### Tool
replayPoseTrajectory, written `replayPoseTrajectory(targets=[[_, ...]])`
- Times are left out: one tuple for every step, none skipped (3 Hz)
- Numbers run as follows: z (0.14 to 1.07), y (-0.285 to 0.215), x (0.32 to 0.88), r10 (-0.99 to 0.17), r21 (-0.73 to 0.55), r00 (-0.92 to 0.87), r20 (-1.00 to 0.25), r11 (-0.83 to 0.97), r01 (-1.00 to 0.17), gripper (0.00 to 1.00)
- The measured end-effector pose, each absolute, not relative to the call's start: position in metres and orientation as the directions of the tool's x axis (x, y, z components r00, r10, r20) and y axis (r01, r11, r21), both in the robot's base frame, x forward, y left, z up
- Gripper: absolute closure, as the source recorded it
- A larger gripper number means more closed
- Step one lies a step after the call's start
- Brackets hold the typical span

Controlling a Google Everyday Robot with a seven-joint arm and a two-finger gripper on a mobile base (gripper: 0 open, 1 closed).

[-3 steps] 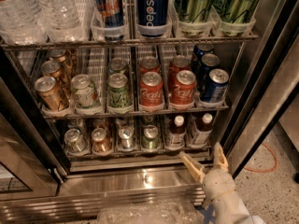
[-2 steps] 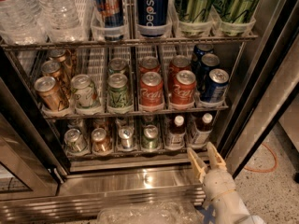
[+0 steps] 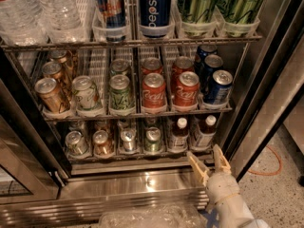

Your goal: Pick blue plastic bottle from bottom shelf of fridge

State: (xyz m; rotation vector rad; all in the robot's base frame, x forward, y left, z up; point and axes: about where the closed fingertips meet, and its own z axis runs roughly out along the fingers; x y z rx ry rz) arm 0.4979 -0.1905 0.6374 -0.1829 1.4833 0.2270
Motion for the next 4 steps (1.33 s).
replayPoseTrajectory(targets=[[0.631,-0.190,0.500,0.032,0.014,0.067,-0.997,0.968,-0.250,0.24],[0.624,-0.191,0.504,0.030,0.015,0.059,-0.998,0.972,-0.234,0.35],[0.619,-0.195,0.510,0.030,0.017,0.058,-0.998,0.977,-0.215,0.32],[0.619,-0.199,0.517,0.028,0.013,0.069,-0.997,0.980,-0.199,0.30]])
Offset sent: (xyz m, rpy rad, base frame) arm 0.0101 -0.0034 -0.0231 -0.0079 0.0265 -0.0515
